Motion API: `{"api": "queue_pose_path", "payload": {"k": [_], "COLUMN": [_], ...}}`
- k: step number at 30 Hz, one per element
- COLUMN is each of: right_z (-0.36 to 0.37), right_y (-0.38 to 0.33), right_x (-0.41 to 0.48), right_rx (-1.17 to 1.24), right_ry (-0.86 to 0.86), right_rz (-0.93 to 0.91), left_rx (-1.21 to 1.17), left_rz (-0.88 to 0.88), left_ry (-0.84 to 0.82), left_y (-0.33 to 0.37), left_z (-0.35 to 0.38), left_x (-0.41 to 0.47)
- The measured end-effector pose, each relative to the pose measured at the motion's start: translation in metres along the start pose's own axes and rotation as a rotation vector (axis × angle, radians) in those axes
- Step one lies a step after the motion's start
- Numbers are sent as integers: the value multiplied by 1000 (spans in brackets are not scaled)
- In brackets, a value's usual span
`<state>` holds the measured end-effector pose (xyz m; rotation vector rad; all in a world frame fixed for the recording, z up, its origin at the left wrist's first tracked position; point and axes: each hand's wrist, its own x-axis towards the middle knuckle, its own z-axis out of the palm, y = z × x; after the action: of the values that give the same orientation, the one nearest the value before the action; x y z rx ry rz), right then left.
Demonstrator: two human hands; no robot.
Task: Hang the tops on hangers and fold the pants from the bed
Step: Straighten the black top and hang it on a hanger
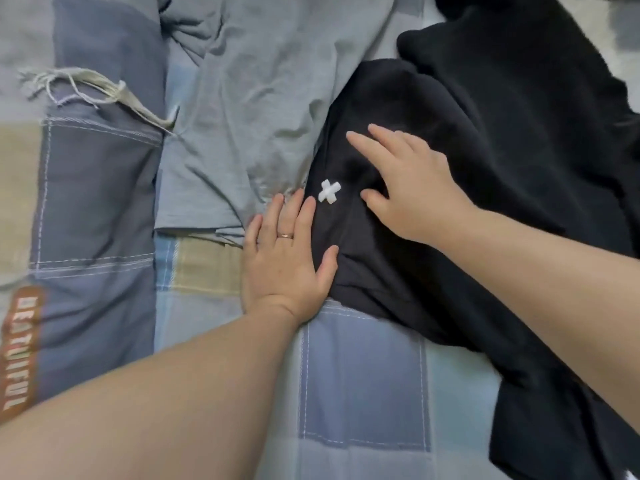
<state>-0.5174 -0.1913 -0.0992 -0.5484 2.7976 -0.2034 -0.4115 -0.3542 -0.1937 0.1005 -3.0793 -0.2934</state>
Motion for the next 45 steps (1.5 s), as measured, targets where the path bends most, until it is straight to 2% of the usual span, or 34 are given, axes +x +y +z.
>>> {"api": "queue_pose_path", "payload": {"k": [5,8,13,19,26,29,34,38,45], "right_z": [7,0,-4,-15,7,13,20,20,20], "right_y": [-9,-16,-22,19,45,40,14,6,-15], "right_x": [32,59,87,74,-35,-98,-213,-289,-416], "right_rx": [-110,-133,-244,-373,-189,-48,100,86,357], "right_ry": [-68,-105,44,112,200,199,82,5,-108], "right_rz": [-104,-94,-26,-24,49,166,317,378,577], "left_rx": [7,12,22,27,12,9,17,-106,-191], "left_rz": [-8,-8,-4,-18,8,18,138,219,45], "left_ry": [-22,-12,7,15,0,-8,-5,-68,-348], "left_y": [1,0,0,-1,-1,0,16,32,80], "left_z": [-3,-4,-2,3,0,-2,-15,-23,-64], "left_x": [-2,1,1,1,3,1,-16,-89,-282]}}
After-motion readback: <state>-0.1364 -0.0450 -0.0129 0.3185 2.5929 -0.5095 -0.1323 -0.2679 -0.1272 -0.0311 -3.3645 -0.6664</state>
